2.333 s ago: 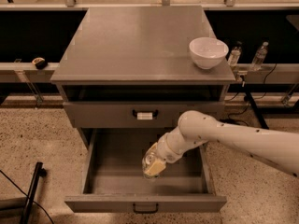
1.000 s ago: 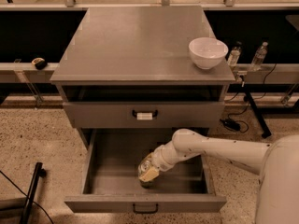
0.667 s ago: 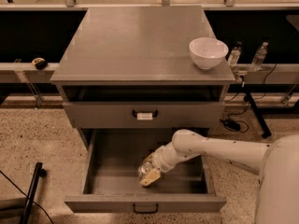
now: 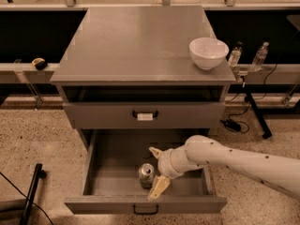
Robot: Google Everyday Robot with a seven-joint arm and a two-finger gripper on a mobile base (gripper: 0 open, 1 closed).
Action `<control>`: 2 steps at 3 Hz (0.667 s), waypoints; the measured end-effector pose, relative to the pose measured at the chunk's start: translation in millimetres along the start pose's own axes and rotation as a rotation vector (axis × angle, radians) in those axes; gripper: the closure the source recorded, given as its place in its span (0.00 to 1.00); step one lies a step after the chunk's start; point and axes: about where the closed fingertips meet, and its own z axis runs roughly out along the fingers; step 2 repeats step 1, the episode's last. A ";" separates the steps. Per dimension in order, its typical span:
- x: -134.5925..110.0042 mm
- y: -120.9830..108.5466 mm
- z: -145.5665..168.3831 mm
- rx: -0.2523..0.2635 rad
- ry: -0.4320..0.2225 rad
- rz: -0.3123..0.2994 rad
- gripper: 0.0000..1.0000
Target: Place 7up can into middle drawer
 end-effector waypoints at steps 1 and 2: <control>5.0 4.1 -21.2 0.038 -0.011 -0.016 0.00; 5.0 4.1 -21.2 0.038 -0.011 -0.016 0.00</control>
Offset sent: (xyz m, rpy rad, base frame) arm 0.0000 0.0000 0.0000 0.0000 0.0000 0.0000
